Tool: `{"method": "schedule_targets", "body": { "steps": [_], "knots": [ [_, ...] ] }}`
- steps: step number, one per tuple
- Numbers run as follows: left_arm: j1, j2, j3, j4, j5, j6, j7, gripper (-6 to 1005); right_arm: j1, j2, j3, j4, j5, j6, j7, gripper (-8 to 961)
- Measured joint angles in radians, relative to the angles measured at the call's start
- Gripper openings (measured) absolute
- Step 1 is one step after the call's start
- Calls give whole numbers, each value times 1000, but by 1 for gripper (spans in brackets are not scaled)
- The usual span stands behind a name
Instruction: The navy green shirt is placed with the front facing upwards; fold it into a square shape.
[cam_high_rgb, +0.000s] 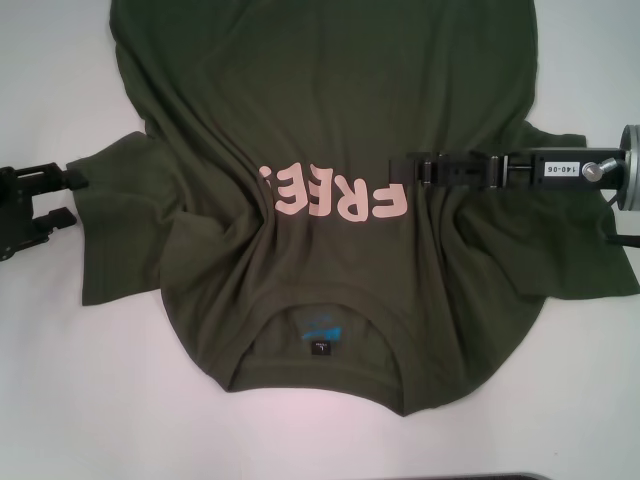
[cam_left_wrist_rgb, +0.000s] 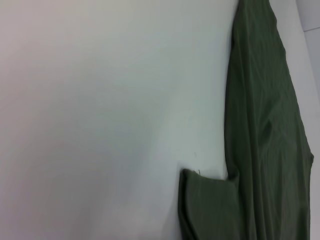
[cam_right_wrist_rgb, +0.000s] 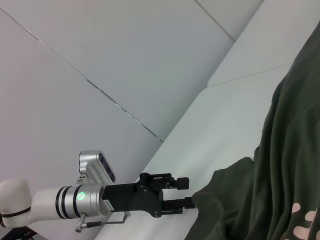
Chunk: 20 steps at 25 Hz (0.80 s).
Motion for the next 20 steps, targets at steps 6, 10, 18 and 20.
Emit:
{"method": "schedule_targets", "body": {
  "steps": [6, 10, 18, 20],
  "knots": [
    [-6, -4, 0, 1, 4, -7, 0, 596, -4, 0, 0, 0, 0, 0, 0, 914],
    [-7, -4, 2, 8, 5, -19, 1, 596, -10, 0, 0, 0, 2, 0, 0, 915],
    [-12, 0, 12, 42, 5, -36, 9, 595, -12, 0, 0, -3, 2, 0, 6, 914],
    [-13, -1, 12, 42, 5, -36, 10, 595, -12, 0, 0, -4, 2, 0, 7, 914]
  ]
}}
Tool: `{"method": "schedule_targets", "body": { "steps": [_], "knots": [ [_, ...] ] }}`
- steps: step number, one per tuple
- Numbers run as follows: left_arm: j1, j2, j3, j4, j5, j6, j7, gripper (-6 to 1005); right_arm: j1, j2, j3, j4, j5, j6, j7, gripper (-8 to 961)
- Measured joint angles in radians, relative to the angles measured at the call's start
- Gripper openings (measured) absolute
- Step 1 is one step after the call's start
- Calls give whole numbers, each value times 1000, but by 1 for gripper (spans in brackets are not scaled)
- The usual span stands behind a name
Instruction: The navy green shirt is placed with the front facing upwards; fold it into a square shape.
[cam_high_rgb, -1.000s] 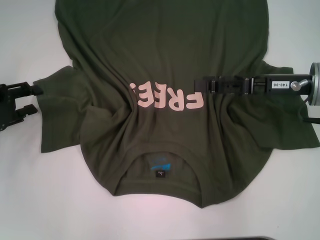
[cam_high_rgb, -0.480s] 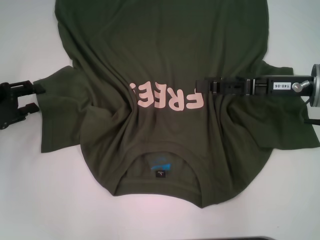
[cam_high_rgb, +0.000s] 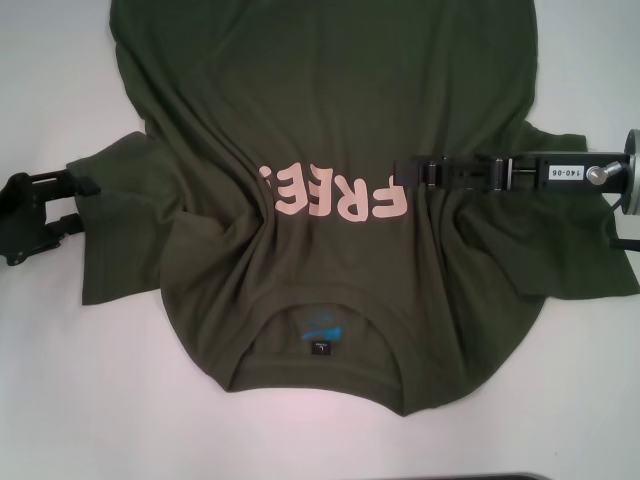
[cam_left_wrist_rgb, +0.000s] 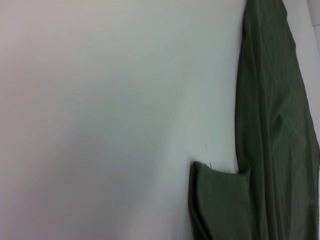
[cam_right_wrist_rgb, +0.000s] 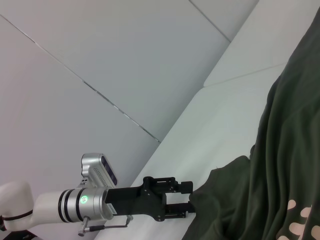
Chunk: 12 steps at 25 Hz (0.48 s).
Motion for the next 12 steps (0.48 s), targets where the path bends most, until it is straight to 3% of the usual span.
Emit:
{"method": "schedule_targets", "body": {
  "steps": [12],
  "knots": [
    [-9, -2, 0, 0, 0, -15, 3, 595, 0, 0, 0, 1, -1, 0, 1, 914]
  ]
}}
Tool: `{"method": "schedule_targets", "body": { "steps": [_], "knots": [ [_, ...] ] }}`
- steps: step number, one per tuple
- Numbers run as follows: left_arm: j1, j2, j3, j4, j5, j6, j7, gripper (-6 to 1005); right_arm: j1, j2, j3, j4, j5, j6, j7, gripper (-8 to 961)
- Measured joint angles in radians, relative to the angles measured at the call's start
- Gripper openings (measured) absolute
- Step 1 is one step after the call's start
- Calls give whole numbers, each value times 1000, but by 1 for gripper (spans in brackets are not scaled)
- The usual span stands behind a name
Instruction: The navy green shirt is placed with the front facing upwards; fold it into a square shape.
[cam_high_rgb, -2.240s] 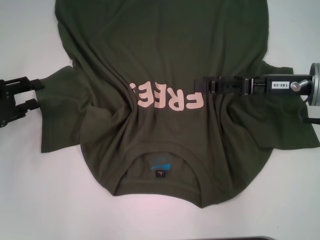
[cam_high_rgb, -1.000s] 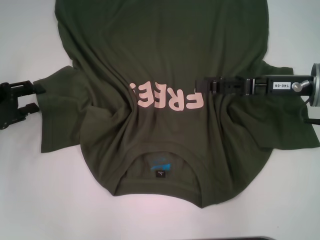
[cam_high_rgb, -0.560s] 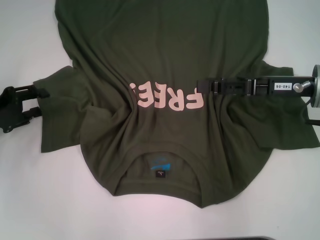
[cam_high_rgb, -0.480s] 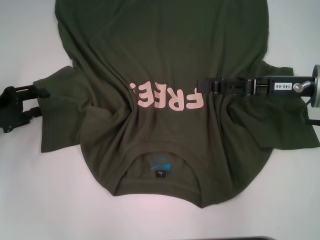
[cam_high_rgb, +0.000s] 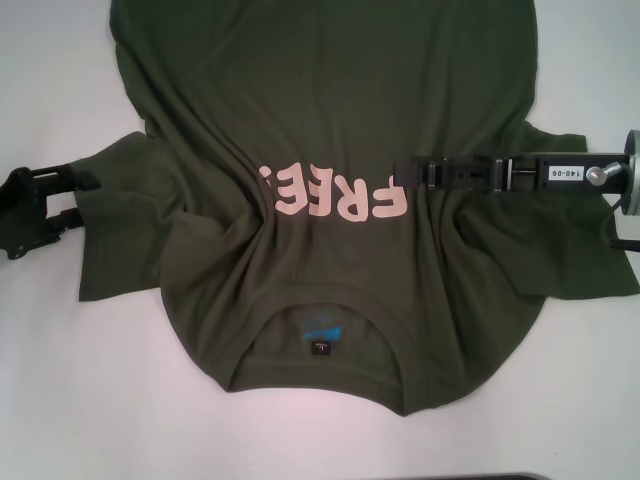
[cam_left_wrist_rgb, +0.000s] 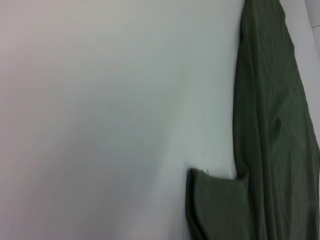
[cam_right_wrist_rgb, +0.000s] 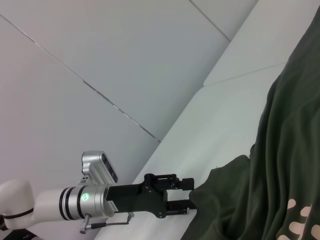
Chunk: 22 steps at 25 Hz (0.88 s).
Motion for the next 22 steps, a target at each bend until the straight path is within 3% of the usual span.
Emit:
{"method": "schedule_targets", "body": {
  "steps": [22],
  "knots": [
    [-10, 5, 1, -7, 0, -17, 3, 594, 0, 0, 0, -4, 0, 0, 0, 914]
  ]
}}
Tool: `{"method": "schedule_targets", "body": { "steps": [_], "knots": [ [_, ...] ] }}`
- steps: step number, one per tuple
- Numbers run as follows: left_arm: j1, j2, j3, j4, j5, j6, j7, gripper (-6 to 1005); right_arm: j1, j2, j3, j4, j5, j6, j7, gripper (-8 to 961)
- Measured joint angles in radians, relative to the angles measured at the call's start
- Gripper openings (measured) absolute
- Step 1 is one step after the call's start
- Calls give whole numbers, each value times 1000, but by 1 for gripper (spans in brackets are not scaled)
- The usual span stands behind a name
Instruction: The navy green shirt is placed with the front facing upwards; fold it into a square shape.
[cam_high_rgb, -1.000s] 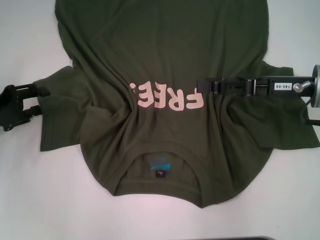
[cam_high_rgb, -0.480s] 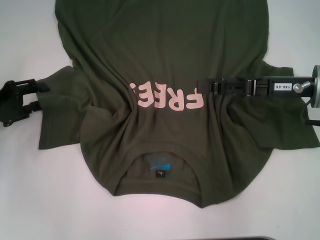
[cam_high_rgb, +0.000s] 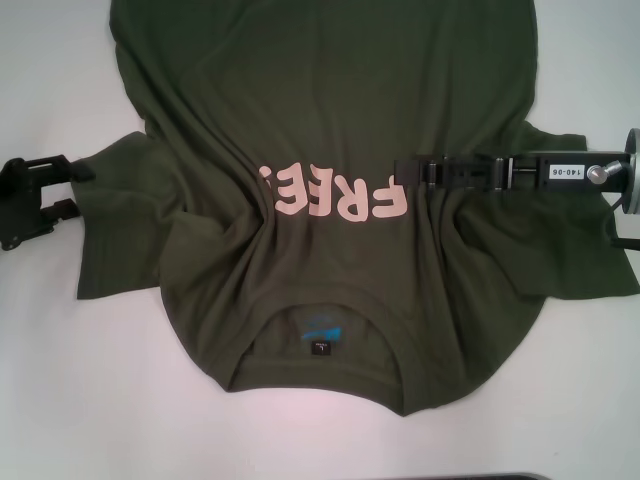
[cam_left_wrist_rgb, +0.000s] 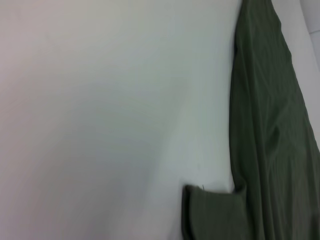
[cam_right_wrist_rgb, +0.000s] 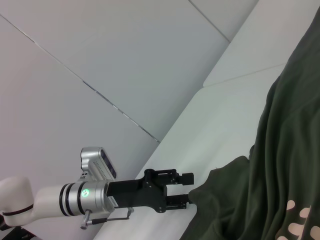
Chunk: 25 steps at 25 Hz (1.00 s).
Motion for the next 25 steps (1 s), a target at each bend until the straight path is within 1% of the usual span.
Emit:
{"method": "schedule_targets", "body": {
  "steps": [12, 18, 20, 23, 25],
  "knots": [
    [-21, -8, 37, 6, 0, -1, 0, 584, -1, -2, 0, 0, -2, 0, 0, 914],
    [-32, -12, 50, 10, 1, -3, 0, 577, -3, -7, 0, 6, -3, 0, 0, 915],
    [-36, -10, 58, 15, 1, 0, 0, 575, -3, -8, 0, 7, -3, 0, 0, 915],
    [-39, -1, 104, 12, 1, 14, -2, 571, -4, -9, 0, 7, -2, 0, 0, 915],
    [-41, 0, 119, 1, 1, 25, -3, 533, -5, -9, 0, 7, -1, 0, 0, 915]
  ]
}}
